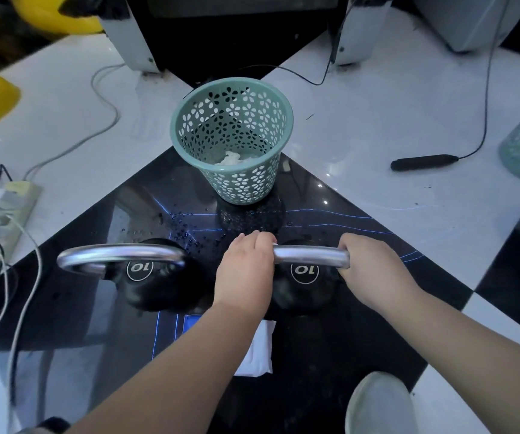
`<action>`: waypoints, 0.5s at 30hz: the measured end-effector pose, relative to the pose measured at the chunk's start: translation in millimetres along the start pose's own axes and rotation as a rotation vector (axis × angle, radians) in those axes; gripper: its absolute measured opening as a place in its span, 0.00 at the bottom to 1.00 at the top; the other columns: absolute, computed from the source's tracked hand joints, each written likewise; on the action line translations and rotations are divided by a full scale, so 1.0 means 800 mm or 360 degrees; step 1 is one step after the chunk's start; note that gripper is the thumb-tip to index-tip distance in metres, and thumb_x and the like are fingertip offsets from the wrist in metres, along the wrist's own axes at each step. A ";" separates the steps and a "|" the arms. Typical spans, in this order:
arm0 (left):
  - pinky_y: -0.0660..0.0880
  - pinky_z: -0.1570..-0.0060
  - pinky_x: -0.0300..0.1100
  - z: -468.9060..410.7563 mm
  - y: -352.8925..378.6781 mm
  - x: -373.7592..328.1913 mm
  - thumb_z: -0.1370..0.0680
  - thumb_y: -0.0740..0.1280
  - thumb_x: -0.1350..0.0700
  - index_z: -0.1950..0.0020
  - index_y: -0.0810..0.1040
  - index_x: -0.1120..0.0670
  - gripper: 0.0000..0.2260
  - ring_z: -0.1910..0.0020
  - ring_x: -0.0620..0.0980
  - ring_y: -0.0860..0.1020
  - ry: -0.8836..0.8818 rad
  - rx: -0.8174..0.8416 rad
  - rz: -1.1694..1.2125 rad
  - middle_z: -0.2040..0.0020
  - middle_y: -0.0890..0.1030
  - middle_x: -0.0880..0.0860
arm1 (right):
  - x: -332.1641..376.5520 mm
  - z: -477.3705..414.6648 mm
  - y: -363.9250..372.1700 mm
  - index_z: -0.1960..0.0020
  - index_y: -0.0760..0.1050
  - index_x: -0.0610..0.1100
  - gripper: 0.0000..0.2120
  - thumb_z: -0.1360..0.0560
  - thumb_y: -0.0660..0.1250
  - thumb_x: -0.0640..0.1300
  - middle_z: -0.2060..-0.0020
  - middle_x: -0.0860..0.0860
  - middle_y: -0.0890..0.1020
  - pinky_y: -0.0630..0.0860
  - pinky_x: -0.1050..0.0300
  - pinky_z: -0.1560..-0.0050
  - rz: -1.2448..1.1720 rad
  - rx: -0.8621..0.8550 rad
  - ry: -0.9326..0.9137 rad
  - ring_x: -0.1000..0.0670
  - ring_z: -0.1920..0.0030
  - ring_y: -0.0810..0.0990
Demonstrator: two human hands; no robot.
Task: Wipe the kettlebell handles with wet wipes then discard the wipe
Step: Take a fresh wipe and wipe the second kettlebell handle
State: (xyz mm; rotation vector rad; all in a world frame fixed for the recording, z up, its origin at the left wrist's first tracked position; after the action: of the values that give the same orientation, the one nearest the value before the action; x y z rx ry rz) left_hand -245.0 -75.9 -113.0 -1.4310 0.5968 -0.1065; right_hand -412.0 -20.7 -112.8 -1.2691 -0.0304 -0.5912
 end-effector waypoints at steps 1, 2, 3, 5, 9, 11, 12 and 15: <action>0.76 0.41 0.46 -0.001 -0.001 -0.006 0.35 0.73 0.69 0.52 0.78 0.54 0.16 0.59 0.53 0.78 0.0051 -0.0028 -0.0062 0.60 0.80 0.50 | -0.001 0.000 0.000 0.55 0.72 0.45 0.01 0.25 0.63 0.40 0.65 0.50 0.75 0.70 0.53 0.64 0.0000 0.0000 0.0000 0.47 0.63 0.74; 0.76 0.42 0.46 -0.002 -0.004 -0.014 0.39 0.73 0.70 0.55 0.78 0.55 0.17 0.62 0.53 0.78 0.0102 -0.0047 -0.0132 0.63 0.80 0.50 | -0.001 0.000 0.000 0.55 0.72 0.45 0.01 0.25 0.63 0.40 0.65 0.50 0.76 0.71 0.53 0.64 -0.0001 -0.0003 -0.0003 0.47 0.63 0.74; 0.77 0.43 0.47 -0.002 -0.007 -0.022 0.40 0.71 0.71 0.57 0.78 0.55 0.17 0.63 0.53 0.79 0.0151 -0.0056 -0.0195 0.65 0.79 0.51 | -0.001 0.000 0.000 0.55 0.72 0.45 0.01 0.25 0.63 0.40 0.64 0.50 0.76 0.71 0.53 0.64 -0.0001 -0.0005 -0.0005 0.47 0.63 0.74; 0.78 0.43 0.50 -0.001 -0.017 -0.042 0.39 0.63 0.71 0.60 0.76 0.56 0.14 0.64 0.55 0.80 0.0247 -0.0101 -0.0272 0.67 0.78 0.52 | -0.002 -0.001 0.002 0.56 0.71 0.46 0.02 0.25 0.63 0.41 0.65 0.51 0.75 0.69 0.54 0.66 0.0000 0.0001 -0.0010 0.48 0.64 0.73; 0.79 0.46 0.52 -0.001 -0.018 -0.077 0.38 0.63 0.67 0.64 0.73 0.56 0.08 0.69 0.55 0.78 0.0358 -0.0048 -0.0384 0.71 0.76 0.53 | -0.003 -0.003 0.002 0.58 0.70 0.47 0.04 0.27 0.64 0.41 0.67 0.52 0.74 0.67 0.54 0.68 -0.0030 0.0014 -0.0010 0.48 0.65 0.72; 0.79 0.45 0.53 -0.002 -0.004 -0.089 0.40 0.70 0.64 0.64 0.74 0.56 0.09 0.69 0.55 0.77 0.0353 0.0090 -0.0450 0.72 0.76 0.52 | -0.003 -0.002 0.001 0.59 0.71 0.46 0.03 0.27 0.64 0.40 0.67 0.51 0.75 0.66 0.55 0.68 -0.0038 0.0039 -0.0014 0.48 0.66 0.72; 0.78 0.44 0.53 -0.003 0.001 -0.095 0.39 0.71 0.63 0.63 0.74 0.56 0.09 0.69 0.55 0.77 0.0354 0.0142 -0.0479 0.71 0.76 0.52 | -0.002 -0.002 0.001 0.59 0.71 0.46 0.03 0.27 0.64 0.40 0.68 0.51 0.74 0.66 0.56 0.68 -0.0034 0.0052 -0.0020 0.48 0.66 0.72; 0.68 0.33 0.54 -0.007 0.006 -0.109 0.31 0.67 0.62 0.54 0.74 0.57 0.07 0.59 0.56 0.79 0.0356 0.0235 -0.0539 0.62 0.79 0.54 | -0.001 -0.002 0.000 0.58 0.72 0.45 0.02 0.28 0.64 0.40 0.69 0.52 0.74 0.64 0.58 0.70 -0.0020 0.0083 -0.0046 0.49 0.67 0.71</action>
State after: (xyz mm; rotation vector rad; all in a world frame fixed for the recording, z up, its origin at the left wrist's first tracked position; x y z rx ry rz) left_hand -322.7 -44.0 -89.9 -1.3743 0.5116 -0.5736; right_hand -413.4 -22.1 -113.5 -1.2273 -0.0775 -0.5797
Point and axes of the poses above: each hand's wrist, its own z-axis away from the middle knuckle, its own y-axis out of the palm, x = y × z, the point moved 8 cm from there along -z, towards the middle knuckle
